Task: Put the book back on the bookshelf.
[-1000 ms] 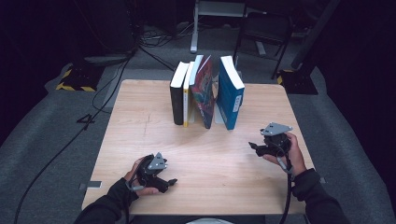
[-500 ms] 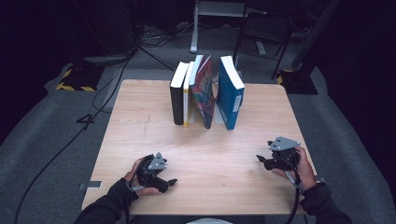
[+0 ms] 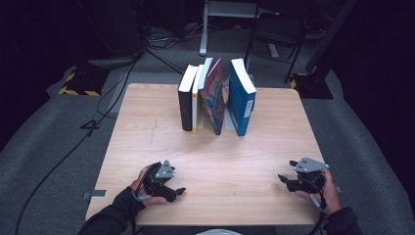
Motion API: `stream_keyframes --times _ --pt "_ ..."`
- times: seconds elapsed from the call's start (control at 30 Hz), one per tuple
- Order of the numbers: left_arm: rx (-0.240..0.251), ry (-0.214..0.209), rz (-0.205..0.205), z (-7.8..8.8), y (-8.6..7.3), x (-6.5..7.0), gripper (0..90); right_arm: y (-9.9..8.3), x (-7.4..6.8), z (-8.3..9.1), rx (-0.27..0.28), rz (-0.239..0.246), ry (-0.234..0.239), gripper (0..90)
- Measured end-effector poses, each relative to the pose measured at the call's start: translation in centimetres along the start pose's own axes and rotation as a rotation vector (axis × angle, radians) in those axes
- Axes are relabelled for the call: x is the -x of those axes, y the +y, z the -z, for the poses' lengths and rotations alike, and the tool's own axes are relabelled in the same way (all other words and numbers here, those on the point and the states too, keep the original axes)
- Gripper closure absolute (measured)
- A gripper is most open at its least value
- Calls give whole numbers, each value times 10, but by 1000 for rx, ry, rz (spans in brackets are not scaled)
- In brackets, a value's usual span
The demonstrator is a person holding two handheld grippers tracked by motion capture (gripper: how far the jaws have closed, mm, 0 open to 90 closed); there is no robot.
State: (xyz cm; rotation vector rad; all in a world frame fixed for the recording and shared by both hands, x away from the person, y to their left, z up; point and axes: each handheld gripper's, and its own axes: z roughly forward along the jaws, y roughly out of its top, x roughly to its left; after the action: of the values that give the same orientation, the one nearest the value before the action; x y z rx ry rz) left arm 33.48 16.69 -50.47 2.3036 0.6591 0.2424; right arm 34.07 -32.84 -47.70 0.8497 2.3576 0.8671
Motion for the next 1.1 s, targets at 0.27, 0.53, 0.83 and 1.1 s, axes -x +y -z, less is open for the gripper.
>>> stream_keyframes --times 0.27,0.53,0.83,1.1 --pt "0 0 0 0 0 0 142 -33 1 6 -2 -84 40 292" --pt "0 5 3 0 0 0 143 -57 11 14 35 -219 85 232" --pt "-1 7 3 0 0 0 143 -58 12 15 33 -216 81 219" --pt "0 0 1 0 0 -1 139 -57 12 15 31 -214 75 201"
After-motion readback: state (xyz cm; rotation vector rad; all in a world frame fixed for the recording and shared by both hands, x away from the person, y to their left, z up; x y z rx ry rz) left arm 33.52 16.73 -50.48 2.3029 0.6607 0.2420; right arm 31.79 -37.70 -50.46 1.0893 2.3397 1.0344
